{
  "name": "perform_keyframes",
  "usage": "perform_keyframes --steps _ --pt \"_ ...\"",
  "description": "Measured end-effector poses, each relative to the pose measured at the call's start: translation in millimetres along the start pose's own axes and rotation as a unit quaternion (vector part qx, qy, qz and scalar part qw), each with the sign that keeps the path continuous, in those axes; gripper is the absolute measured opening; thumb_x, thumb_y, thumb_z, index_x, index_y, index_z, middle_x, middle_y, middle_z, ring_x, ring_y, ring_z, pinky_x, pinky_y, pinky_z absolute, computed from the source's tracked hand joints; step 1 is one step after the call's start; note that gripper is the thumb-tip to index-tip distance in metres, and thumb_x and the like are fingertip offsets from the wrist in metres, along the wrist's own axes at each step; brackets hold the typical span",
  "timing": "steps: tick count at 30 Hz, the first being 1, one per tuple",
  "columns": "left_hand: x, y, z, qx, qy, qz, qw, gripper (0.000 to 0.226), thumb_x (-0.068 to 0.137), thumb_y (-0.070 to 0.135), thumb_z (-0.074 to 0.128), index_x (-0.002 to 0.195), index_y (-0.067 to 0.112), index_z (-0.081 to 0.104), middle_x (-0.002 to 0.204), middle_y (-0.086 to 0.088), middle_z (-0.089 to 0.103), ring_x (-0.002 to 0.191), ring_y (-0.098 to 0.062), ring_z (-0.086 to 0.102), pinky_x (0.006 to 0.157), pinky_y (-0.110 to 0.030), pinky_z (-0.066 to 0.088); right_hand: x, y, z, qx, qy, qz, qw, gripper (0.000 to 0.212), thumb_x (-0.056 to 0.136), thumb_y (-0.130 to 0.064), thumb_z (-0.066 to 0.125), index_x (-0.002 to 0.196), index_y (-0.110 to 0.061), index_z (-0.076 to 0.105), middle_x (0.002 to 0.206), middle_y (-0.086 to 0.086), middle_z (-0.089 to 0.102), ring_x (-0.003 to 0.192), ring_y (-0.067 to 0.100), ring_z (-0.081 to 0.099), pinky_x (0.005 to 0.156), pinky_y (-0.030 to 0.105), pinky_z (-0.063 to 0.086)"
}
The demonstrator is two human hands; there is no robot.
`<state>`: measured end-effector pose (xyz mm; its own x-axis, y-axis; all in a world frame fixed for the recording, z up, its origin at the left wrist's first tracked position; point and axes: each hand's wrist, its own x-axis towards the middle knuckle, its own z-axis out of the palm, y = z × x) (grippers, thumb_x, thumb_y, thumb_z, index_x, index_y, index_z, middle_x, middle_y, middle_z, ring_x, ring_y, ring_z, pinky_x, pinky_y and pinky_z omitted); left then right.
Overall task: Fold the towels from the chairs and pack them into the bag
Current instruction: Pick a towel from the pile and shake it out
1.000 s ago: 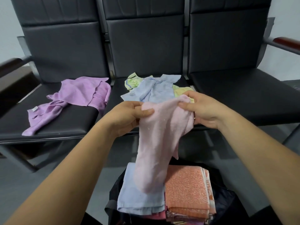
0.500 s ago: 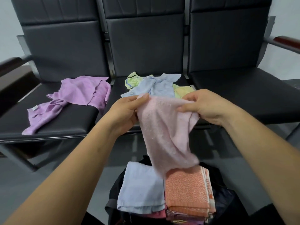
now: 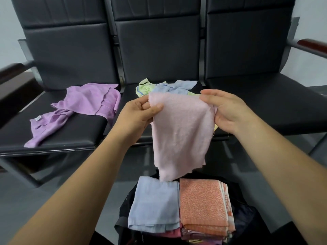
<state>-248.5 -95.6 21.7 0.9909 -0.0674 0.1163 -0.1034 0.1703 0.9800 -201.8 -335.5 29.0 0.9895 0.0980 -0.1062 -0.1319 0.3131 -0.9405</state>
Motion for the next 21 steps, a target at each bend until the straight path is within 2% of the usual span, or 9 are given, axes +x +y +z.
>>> perform_keyframes --steps 3,5,7,9,11,14,17,19,21 --pt "1 -2 -4 0.054 0.020 0.017 0.998 0.021 0.094 0.010 0.064 0.113 0.011 0.071 0.106 -0.007 0.077 0.101 -0.019 0.072 0.093 -0.035 0.058 -1 -5 -4 -0.037 -0.097 0.012 0.995 0.040 0.086 0.003 0.072 0.124 -0.005 0.066 0.118 0.014 0.072 0.108 0.022 0.072 0.089 0.032 0.059" --pt "1 -2 -7 0.086 0.044 0.032 0.995 0.017 0.097 0.010 0.063 0.111 0.011 0.073 0.105 -0.008 0.077 0.098 -0.020 0.072 0.093 -0.039 0.058 1 -7 -8 -0.130 -0.144 0.014 0.981 0.049 0.080 0.009 0.075 0.124 -0.008 0.068 0.128 0.014 0.067 0.116 0.024 0.069 0.097 0.037 0.057" --pt "-1 1 -4 0.096 0.065 0.046 0.992 0.015 0.098 0.012 0.063 0.108 0.011 0.074 0.100 -0.005 0.078 0.092 -0.017 0.073 0.087 -0.035 0.060 4 -8 -9 -0.263 -0.088 -0.037 0.960 0.044 0.076 0.005 0.081 0.114 -0.014 0.075 0.122 0.007 0.071 0.112 0.021 0.070 0.099 0.041 0.057" --pt "-3 3 0 0.094 0.076 0.057 0.991 0.013 0.098 0.014 0.064 0.104 0.012 0.075 0.095 -0.002 0.077 0.088 -0.013 0.071 0.083 -0.031 0.060 4 -10 -8 -0.331 -0.024 -0.091 0.939 0.033 0.073 -0.009 0.088 0.103 -0.020 0.079 0.111 0.000 0.075 0.109 0.020 0.070 0.097 0.043 0.057" --pt "-4 2 2 0.087 0.090 0.062 0.990 0.014 0.099 0.017 0.063 0.099 0.011 0.076 0.093 -0.003 0.074 0.087 -0.014 0.067 0.083 -0.033 0.058 4 -10 -7 -0.314 -0.006 -0.108 0.943 0.029 0.073 -0.017 0.089 0.100 -0.024 0.079 0.112 -0.001 0.073 0.109 0.021 0.068 0.093 0.042 0.058" --pt "-1 0 -1 0.062 0.103 0.048 0.992 0.014 0.097 0.020 0.067 0.098 0.009 0.076 0.094 -0.005 0.073 0.088 -0.017 0.065 0.086 -0.038 0.055 2 -8 -3 -0.251 -0.006 -0.105 0.962 0.030 0.077 -0.013 0.086 0.105 -0.021 0.077 0.119 0.002 0.069 0.109 0.021 0.068 0.085 0.040 0.062" --pt "2 5 -9 0.067 0.095 0.047 0.992 0.020 0.091 0.013 0.073 0.110 0.008 0.074 0.107 -0.008 0.077 0.102 -0.021 0.072 0.096 -0.039 0.055 6 -10 0 -0.174 -0.034 -0.082 0.981 0.029 0.084 -0.005 0.079 0.111 -0.015 0.074 0.124 0.011 0.068 0.112 0.026 0.069 0.093 0.043 0.060" --pt "8 10 -16 0.099 0.107 0.059 0.988 0.022 0.090 0.012 0.074 0.112 0.008 0.074 0.109 -0.007 0.077 0.107 -0.021 0.072 0.098 -0.037 0.055 13 -17 -2 -0.195 -0.042 -0.080 0.977 0.031 0.084 -0.004 0.079 0.110 -0.019 0.074 0.126 0.013 0.067 0.116 0.027 0.067 0.099 0.045 0.057" --pt "18 14 -22 0.124 0.117 0.062 0.983 0.018 0.091 0.014 0.074 0.108 0.008 0.076 0.107 -0.007 0.077 0.107 -0.021 0.072 0.100 -0.038 0.055 21 -27 0 -0.298 -0.028 -0.107 0.948 0.031 0.080 -0.009 0.083 0.106 -0.025 0.076 0.123 0.006 0.069 0.118 0.025 0.064 0.102 0.044 0.054"
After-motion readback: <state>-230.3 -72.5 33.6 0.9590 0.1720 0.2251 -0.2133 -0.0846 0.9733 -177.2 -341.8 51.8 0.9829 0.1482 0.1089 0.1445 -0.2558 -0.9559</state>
